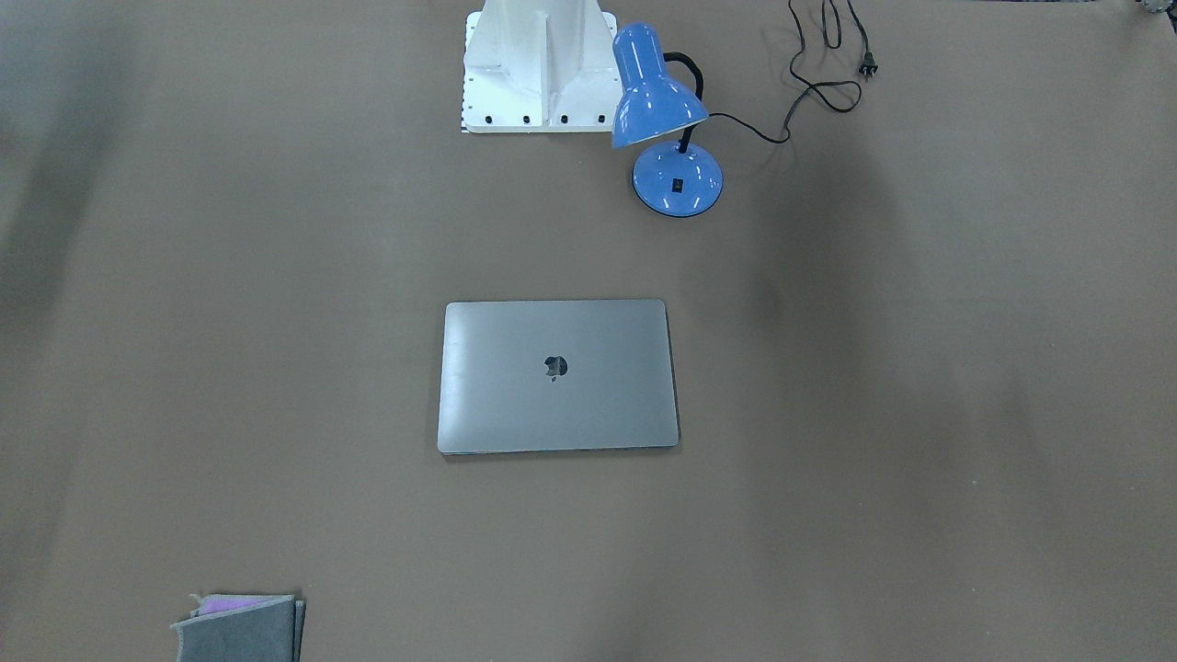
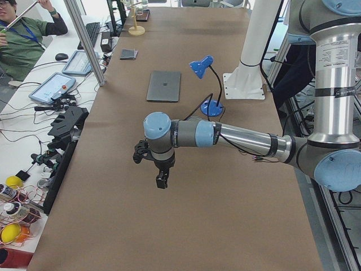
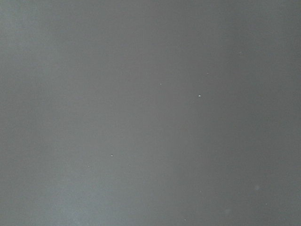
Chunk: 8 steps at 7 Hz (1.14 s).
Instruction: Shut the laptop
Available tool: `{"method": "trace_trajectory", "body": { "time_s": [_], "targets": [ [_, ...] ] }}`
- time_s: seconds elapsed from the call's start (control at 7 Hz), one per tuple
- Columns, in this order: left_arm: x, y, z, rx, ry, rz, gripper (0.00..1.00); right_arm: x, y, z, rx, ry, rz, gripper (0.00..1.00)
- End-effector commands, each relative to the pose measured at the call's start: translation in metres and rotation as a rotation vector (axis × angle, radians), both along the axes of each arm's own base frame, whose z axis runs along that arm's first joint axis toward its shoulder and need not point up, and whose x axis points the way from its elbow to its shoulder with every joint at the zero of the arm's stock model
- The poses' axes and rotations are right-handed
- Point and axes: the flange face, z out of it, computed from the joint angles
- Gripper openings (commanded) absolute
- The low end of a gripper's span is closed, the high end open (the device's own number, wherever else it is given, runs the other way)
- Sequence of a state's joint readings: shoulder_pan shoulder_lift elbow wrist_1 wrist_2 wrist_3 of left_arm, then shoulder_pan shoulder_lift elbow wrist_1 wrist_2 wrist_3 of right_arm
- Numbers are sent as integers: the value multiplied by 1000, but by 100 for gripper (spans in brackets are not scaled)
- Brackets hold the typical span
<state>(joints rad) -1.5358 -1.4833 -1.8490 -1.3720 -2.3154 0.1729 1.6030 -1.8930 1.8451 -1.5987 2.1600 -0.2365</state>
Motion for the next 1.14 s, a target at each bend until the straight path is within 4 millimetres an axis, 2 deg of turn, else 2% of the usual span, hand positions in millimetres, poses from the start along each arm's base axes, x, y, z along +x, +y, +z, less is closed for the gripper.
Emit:
{"method": "trace_trajectory", "body": {
  "time_s": [0.0,1.0],
  "targets": [
    [0,8,12,-25,0,-1,98,0,2,3,-8,-3,-1,100],
    [-1,5,7,19,-6,1,98,-8,12,5,-25,-83,3,100]
  ]
}}
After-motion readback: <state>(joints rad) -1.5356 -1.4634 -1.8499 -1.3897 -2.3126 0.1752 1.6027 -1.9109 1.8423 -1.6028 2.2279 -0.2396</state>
